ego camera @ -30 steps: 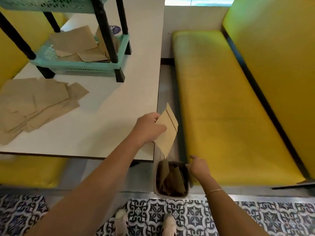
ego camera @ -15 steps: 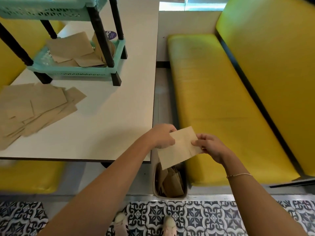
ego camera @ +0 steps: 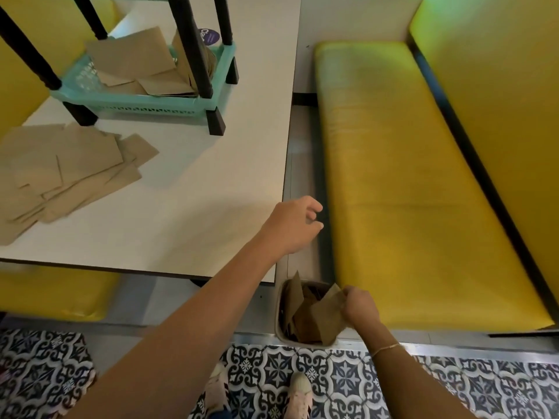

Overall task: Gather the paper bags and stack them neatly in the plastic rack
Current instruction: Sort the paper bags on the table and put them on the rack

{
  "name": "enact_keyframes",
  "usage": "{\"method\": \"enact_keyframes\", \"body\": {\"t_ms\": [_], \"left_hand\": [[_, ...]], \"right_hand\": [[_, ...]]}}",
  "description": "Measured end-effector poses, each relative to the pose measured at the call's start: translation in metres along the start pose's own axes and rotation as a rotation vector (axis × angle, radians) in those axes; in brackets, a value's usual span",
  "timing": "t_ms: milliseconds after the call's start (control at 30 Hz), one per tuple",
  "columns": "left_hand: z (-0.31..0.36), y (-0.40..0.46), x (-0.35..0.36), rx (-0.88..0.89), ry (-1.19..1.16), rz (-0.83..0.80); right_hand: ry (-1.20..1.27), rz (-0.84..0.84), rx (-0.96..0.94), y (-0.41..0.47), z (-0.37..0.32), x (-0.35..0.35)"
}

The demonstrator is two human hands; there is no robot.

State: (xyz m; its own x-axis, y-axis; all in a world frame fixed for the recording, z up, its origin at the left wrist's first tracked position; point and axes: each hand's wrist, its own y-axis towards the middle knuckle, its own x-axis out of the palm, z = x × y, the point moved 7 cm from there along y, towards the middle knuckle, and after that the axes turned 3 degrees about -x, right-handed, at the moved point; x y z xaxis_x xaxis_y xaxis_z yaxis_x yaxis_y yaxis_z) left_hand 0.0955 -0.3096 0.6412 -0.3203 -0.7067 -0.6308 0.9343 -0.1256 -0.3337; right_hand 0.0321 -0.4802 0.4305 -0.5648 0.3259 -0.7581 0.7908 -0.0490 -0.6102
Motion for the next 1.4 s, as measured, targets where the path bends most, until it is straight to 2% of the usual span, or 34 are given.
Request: {"method": "enact_keyframes", "body": {"t_ms": [167,333,533,667,733,833,1067,1233,1400], "left_hand": [[-0.01,-0.001,-0.015,0.016,-0.021,0.072],[-0.021,0.002,-0.03,0.008,-0.048,0.106],[-0.034,0.001,-0.063,-0.015,-0.07,0.158],[-0.069,-0.001,-0.121,-0.081,-0.096,0.286],[-0.092,-0.002,-0.153,-0.129,-0.083,0.358],[-0.141,-0.008,-0.207,-0.244,0.004,0.465],[-0.262,-0.033,-0.315,-0.62,0.271,0.65],[-0.319,-0.029,-0.35,-0.673,0.256,0.517],[-0.333,-0.017,-0.356,-0.628,0.376,0.336]], "right_hand": [[0.05,-0.038,0.023,0.007,-0.005,0.018],[-0.018,0.009,-0.027,0.009,-0.026,-0.012],[0.173,0.261,-0.148,0.003,-0.113,-0.114],[0.295,0.485,-0.307,-0.026,-0.202,-0.182],[0.309,0.521,-0.369,-0.042,-0.243,-0.199],[0.299,0.467,-0.429,-0.051,-0.305,-0.197],[0.172,0.287,-0.499,-0.041,-0.41,-0.142],[0.19,0.242,-0.512,-0.028,-0.455,-0.125],[0.206,0.154,-0.486,-0.009,-0.495,-0.113]]}}
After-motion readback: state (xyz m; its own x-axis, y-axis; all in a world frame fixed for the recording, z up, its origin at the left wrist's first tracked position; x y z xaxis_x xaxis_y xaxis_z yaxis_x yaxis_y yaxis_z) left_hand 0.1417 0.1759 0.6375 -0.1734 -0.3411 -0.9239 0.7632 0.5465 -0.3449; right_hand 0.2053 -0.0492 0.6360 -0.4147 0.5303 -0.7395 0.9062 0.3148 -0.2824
